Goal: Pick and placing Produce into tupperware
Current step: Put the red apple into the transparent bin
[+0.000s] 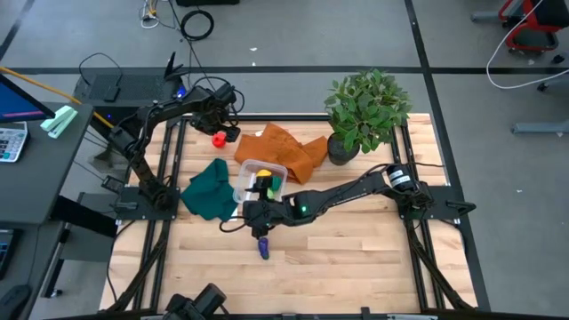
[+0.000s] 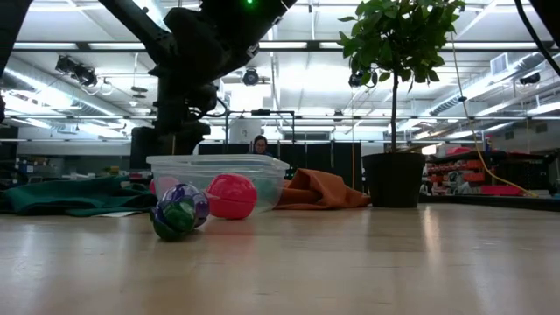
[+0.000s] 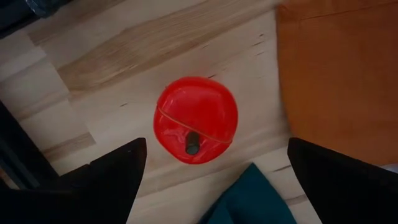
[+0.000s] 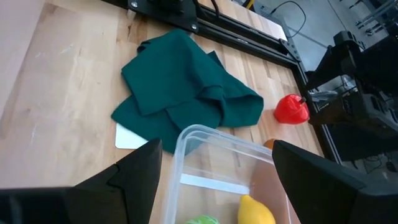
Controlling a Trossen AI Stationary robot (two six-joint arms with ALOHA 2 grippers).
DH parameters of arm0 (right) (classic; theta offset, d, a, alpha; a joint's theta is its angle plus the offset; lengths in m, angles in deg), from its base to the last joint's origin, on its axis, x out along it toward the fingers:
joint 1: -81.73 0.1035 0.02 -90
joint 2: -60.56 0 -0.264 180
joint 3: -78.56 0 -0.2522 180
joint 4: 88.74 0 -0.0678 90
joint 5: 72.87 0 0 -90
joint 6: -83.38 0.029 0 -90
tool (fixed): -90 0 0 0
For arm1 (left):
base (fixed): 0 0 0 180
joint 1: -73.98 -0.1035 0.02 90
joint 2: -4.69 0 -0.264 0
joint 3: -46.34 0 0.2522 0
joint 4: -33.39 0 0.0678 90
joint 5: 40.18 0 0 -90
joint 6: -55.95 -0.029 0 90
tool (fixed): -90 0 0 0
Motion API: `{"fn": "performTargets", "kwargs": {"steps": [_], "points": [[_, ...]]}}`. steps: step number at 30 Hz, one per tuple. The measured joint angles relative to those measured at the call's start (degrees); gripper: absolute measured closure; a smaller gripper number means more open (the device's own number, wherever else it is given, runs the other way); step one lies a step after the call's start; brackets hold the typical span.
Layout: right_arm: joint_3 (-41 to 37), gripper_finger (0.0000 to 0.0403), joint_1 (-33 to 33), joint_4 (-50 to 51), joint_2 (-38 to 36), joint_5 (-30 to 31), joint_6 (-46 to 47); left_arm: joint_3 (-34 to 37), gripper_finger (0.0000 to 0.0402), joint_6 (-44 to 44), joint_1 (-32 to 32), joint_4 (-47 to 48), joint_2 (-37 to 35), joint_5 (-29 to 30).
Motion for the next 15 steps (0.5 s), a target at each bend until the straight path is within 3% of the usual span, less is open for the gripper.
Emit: {"fn": "performTargets", "kwargs": {"steps": [15], "points": [[0.0,0.0136,0.62,0.7,-0.02,0.0,0.13,0.0,0.0005,0.25,0.04,-0.02,0.0,-1.73]]}}
